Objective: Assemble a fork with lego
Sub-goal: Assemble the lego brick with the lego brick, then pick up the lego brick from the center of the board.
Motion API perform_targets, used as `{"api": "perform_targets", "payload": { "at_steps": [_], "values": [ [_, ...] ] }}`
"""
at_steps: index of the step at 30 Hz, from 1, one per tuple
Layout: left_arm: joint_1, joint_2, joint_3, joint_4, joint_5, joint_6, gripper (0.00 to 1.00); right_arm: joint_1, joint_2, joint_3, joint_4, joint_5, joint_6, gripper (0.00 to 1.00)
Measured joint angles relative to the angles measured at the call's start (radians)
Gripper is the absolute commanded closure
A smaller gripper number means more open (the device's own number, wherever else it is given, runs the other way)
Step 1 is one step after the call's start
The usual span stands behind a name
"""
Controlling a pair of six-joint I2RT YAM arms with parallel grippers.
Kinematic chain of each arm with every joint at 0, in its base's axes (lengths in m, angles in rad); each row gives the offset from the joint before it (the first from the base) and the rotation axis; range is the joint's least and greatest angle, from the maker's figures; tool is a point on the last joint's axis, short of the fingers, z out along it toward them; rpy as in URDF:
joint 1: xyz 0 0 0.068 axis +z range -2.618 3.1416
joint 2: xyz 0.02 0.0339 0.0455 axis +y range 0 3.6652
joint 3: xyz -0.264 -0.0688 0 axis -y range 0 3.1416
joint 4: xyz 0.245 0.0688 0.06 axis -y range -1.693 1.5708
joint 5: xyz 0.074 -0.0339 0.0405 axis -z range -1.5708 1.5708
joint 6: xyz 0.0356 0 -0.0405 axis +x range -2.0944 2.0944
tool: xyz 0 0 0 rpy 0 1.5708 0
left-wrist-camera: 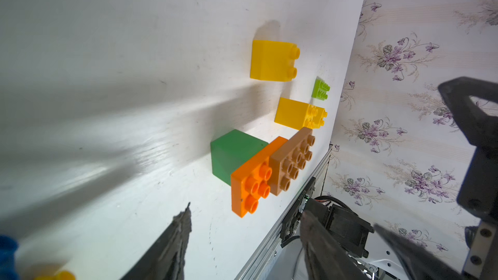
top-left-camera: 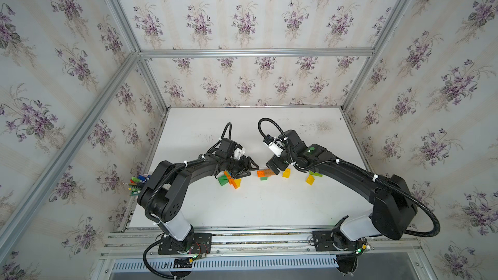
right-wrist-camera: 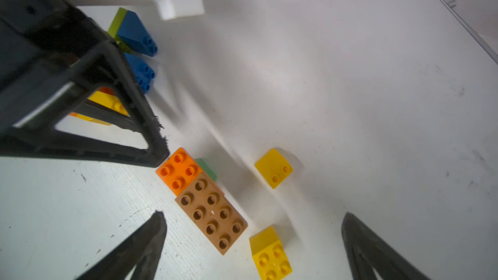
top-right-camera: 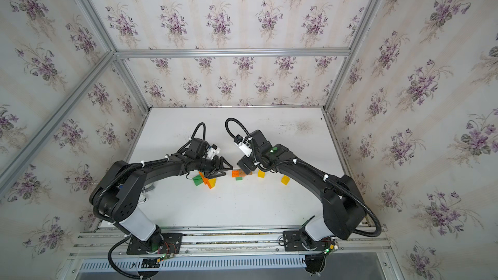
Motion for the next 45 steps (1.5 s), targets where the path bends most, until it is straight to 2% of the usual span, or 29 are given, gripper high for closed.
{"api": "perform_targets", "payload": {
  "at_steps": [7,10,13,20,29,36,45],
  "values": [
    [0.024,-0.068,0.039,-0.080,-0.016,0.052,0.31,-0.188,-0.016,-0.007,-0.046,-0.029,0.129,0.00],
    [0.030,-0.079,0.051,-0.100,-0.018,0.071,0.31,-0.203,-0.029,-0.016,-0.058,-0.031,0.154,0.00],
    [0.050,-0.077,0.069,-0.135,-0.016,0.090,0.31,-0.262,-0.048,-0.013,-0.074,-0.029,0.196,0.00],
    [0.077,-0.053,0.086,-0.156,0.000,0.108,0.31,-0.393,0.055,0.077,-0.193,0.006,0.330,0.00],
    [0.087,-0.005,0.097,-0.154,0.031,0.113,0.31,-0.474,0.060,-0.047,-0.291,0.131,0.498,0.01],
    [0.090,0.015,0.097,-0.150,0.053,0.117,0.31,-0.490,0.113,-0.093,-0.282,0.127,0.532,0.04],
    [0.093,0.025,0.097,-0.138,0.066,0.119,0.31,-0.502,0.196,-0.095,-0.225,0.107,0.532,0.17]
  ]
}}
